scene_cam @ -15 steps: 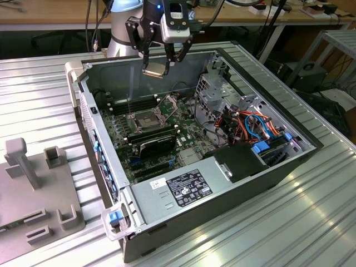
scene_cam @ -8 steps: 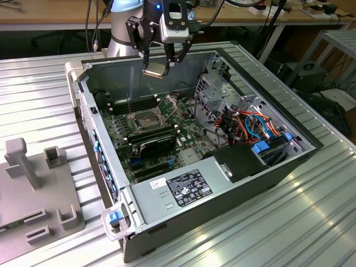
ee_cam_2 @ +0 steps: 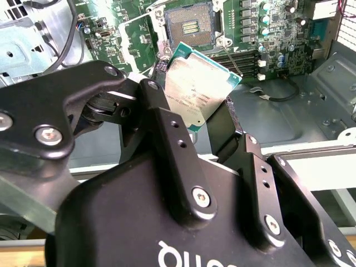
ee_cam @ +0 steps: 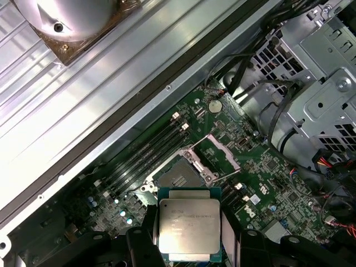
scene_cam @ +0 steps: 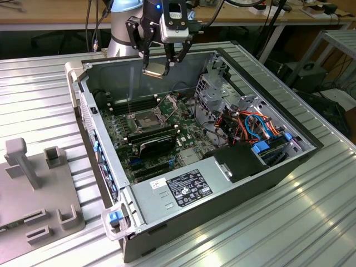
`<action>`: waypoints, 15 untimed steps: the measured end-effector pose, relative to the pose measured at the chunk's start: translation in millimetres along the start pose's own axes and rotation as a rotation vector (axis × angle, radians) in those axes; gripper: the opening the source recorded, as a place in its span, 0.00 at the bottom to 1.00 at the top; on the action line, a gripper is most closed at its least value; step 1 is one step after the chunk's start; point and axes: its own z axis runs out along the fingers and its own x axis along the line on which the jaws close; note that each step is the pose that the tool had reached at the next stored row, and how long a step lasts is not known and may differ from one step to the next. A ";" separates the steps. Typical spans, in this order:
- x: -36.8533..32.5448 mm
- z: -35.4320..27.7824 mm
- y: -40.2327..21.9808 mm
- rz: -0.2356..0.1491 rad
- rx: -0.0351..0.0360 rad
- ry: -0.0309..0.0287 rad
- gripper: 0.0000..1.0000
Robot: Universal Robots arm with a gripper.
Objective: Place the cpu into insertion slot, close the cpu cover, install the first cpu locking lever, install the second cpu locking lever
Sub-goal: 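Place the cpu into insertion slot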
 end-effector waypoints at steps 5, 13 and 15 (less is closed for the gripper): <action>0.0 0.1 0.0 0.005 0.0001 -0.0003 0.55; 0.3 2.4 -0.4 0.112 0.0020 -0.0059 0.55; 0.3 2.4 -0.4 0.124 0.0022 -0.0066 0.55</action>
